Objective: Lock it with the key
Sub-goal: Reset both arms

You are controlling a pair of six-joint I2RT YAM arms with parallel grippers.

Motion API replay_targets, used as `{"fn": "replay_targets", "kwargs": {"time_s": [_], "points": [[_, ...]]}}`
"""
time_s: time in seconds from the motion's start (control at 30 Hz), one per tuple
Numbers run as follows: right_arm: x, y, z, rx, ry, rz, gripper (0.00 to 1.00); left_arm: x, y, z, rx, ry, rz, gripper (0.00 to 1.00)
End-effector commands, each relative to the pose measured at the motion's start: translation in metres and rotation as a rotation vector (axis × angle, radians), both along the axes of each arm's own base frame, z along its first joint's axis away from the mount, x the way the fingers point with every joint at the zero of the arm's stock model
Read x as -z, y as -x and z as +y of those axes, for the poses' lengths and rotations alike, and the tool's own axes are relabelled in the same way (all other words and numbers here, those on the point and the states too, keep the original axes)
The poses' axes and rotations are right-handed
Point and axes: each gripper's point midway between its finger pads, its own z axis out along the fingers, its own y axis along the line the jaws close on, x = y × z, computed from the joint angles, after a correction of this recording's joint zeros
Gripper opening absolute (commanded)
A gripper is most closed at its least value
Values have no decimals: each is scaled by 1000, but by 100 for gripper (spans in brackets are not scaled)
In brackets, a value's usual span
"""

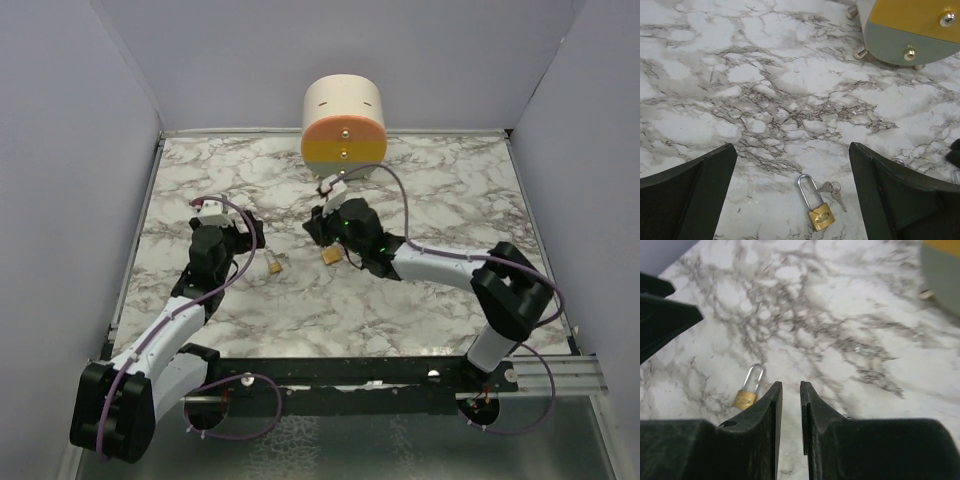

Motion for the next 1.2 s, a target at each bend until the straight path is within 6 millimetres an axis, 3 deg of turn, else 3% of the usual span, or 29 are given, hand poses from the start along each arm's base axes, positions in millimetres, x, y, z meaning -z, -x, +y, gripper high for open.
{"fn": "replay_targets", "kwargs": {"time_s": [0.0, 0.23, 0.43, 0.47, 0.57, 0.87, 1.17], "points": [[-29, -42, -87, 183, -83, -18, 21, -17, -5, 20, -79, -67, -6, 99], [-36, -71, -238, 479, -167, -16, 22, -19, -19, 37, -121, -74, 13, 99], [-43, -66, -368, 743, -302, -32, 24, -21, -17, 54, -202, -114, 16, 99], [-43, -63, -379, 765, -313, -37, 24, -25, -17, 54, -201, -114, 5, 99], [-38, -59, -397, 821, -298, -50, 24, -31, -19, 58, -226, -122, 9, 99], [-57, -43, -422, 935, -241, -158, 26, -43, 8, 116, -547, -178, -20, 99], [-56, -43, -419, 917, -250, -156, 26, -49, 17, 119, -561, -161, -67, 99]]}}
